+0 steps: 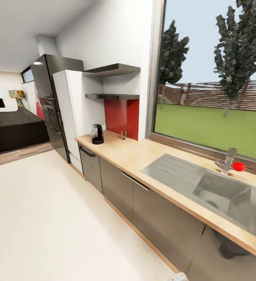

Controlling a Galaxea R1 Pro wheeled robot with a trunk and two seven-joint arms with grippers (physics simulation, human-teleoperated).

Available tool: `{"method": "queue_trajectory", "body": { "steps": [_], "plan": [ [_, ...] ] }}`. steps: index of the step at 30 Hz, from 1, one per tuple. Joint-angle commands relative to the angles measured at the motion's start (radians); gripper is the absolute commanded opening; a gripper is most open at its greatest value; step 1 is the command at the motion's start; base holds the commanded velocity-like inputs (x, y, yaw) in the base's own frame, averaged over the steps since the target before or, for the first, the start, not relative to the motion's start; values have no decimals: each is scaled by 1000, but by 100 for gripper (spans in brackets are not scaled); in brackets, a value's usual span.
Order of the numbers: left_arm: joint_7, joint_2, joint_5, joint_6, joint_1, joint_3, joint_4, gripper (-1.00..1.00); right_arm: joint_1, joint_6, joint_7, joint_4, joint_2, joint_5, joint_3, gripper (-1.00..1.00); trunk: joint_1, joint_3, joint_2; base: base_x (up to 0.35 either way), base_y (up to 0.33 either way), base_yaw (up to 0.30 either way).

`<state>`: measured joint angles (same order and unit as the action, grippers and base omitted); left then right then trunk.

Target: Set up a coffee station on the kitchen countertop: keep the coffee maker on the countertop, move the bottle of coffee from the kitchen shelf to the counter next to the coffee maker, place a paper coffee filter on top of the coffee maker, put the saucer next to the coffee maker with the coffee cup on the saucer, and place the electric kettle next to the coffee maker.

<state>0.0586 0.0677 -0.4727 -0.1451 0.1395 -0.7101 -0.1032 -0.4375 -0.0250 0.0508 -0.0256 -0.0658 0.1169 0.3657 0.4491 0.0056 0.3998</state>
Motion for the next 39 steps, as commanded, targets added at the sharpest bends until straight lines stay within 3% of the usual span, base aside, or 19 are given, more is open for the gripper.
{"method": "queue_trajectory", "body": {
  "steps": [1, 15, 22, 39],
  "plan": [
    [3, 0, -11, -4, 0, -6, 0, 100, -1, -3, 3, 1, 0, 10, 9, 100, 1, 1, 0, 336, 37, 219],
    [3, 1, -11, -4, 0, -6, 0, 100, 0, -3, 5, 1, 0, 10, 9, 100, 1, 15, 0, 337, 20, 208],
    [3, 4, -11, -5, -2, -6, -1, 100, 16, -4, 3, 2, 28, 8, 11, 100, 1, 15, 0, 337, 38, 17],
    [4, 3, -11, -5, -18, -6, -3, 100, 23, -7, 4, -1, 22, 16, 7, 100, 1, 15, 0, 328, 148, 0]
  ]
}}
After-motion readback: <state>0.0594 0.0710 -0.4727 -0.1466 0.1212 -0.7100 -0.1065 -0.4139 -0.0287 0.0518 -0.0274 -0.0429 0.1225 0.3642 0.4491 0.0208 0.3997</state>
